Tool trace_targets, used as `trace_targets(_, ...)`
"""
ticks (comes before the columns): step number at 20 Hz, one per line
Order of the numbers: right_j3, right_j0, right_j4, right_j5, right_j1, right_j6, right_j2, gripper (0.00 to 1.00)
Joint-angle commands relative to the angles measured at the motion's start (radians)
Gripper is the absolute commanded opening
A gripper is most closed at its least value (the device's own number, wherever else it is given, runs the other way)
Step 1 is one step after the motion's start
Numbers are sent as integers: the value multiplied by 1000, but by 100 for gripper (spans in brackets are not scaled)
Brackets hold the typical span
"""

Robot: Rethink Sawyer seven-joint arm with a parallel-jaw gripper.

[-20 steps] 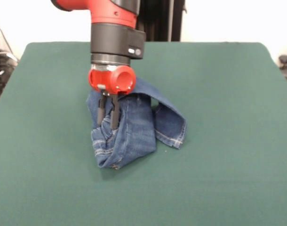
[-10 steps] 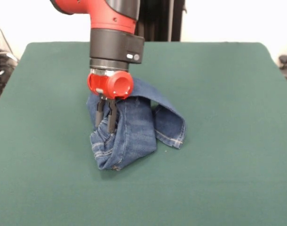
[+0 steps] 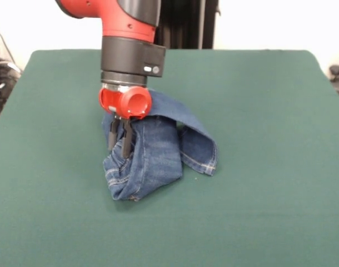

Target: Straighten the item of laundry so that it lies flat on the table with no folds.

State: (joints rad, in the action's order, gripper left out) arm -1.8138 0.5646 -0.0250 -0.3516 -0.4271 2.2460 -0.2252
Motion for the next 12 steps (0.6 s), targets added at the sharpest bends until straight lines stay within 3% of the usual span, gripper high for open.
trace_targets(1,-93,149,53,302,125,121,-333,100)
trace_targets(4,-102,159,49,300,152,130,-382,100)
trace_targets(11,-96,153,39,293,163,112,-395,100)
trace_targets(12,-95,148,42,286,161,106,-390,0)
